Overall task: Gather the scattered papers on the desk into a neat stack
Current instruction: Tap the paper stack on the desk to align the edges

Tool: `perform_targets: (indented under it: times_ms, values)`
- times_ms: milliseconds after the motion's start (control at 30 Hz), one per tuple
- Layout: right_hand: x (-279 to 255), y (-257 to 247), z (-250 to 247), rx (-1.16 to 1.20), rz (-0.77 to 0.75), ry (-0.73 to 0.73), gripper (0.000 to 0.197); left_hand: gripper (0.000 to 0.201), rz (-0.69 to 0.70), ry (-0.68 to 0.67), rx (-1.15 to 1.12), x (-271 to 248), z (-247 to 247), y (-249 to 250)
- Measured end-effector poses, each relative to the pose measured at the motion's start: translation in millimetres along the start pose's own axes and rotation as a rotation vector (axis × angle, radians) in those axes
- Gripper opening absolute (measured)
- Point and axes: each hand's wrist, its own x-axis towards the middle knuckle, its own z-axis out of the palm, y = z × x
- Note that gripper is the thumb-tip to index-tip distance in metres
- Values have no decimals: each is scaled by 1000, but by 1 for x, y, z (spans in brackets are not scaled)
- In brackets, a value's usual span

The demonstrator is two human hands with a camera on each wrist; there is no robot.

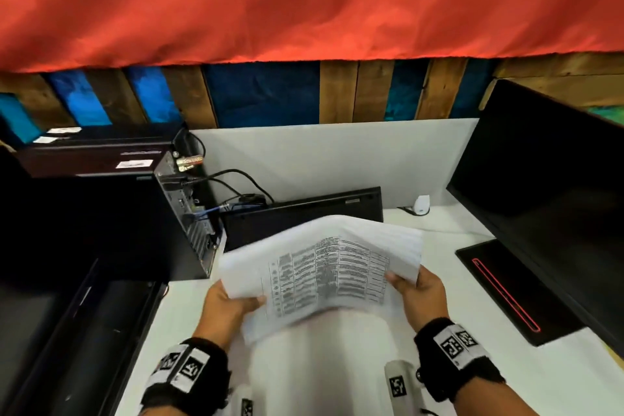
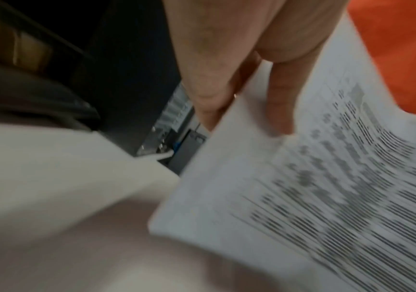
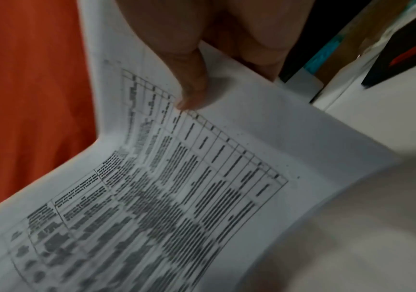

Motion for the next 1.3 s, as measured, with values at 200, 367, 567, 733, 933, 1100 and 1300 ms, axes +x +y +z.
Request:
perform_targets:
  times_ms: [200, 367, 567, 733, 933, 1100, 1300]
  values:
    - [-10, 8, 1, 0, -20, 0, 36, 39, 20, 115, -27, -5, 5, -10]
    - [-20, 5, -6, -42, -83, 26, 94, 38, 1, 96, -90, -12, 8, -6]
    - [-31, 0, -2, -330, -435, 60, 87, 51, -55, 248, -181, -11, 16, -5]
    - [-29, 3, -7, -324, -491, 136, 100, 70, -84, 330, -262, -5, 21, 2]
    - [-33, 4, -6, -598, -495, 4, 56, 34, -22, 327, -194, -5, 21, 4]
    - [-36, 1, -2, -577, -432, 25, 63, 17, 101, 304, -145, -12, 26, 14]
    - [-36, -2, 0, -570, -378, 8, 62, 13, 130, 351, -126, -8, 26, 15]
